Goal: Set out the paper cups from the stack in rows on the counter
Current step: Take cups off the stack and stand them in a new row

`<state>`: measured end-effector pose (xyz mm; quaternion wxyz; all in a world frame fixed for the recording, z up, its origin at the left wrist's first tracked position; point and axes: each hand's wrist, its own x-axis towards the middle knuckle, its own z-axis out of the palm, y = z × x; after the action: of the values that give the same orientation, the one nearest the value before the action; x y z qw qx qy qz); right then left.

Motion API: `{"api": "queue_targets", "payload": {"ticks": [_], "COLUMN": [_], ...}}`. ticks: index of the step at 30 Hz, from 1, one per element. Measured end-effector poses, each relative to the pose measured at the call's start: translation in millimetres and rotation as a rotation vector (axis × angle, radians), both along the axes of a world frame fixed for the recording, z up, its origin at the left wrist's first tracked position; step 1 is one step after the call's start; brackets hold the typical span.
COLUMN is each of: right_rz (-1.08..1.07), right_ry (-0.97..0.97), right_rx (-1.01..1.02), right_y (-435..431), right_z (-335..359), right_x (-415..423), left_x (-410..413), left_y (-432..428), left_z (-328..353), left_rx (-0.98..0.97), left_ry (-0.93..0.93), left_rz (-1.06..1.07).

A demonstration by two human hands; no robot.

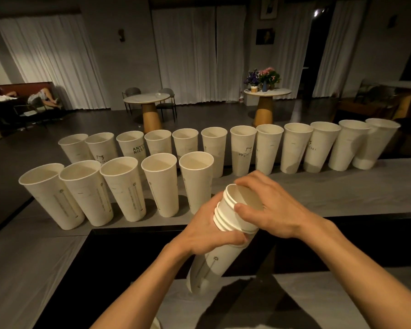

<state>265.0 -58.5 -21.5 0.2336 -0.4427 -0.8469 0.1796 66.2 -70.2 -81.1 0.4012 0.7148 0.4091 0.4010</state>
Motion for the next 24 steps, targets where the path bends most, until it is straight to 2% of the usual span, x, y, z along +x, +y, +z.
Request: {"api": "queue_targets", "payload": {"ticks": [5,8,13,19,24], "right_rz": [0.032,-0.063,-0.297,-0.281,-0.261], "right_ry": [0.120,0.064,-0.060,-0.130,-0.119], "right_rx": [-0.045,-0.096,-0.043,-0.094,-0.108], "right_y": [6.4,4.7,-0.8,-2.8,-4.9], "right_z": [7.2,1.8,4.2,-11.5,-16.5], "right_x": [11.9,9.4,-0.8,-15.7,-13.0], "left_x": [-3.1,0.5,5.2,23.2,23.7], "left_y": [1.7,0.7,-1.1,-7.1,-8.6], "left_z": [-1.3,-1.0,6.2,12.3,7.2], "left_rx": [-0.053,-0.016,0.113,0.201,0.199], "left_ry": [0.056,0.129,0.343,0.254,0.300], "left_rz": [-0.007,0.086,0.187,0.237,0.257]}}
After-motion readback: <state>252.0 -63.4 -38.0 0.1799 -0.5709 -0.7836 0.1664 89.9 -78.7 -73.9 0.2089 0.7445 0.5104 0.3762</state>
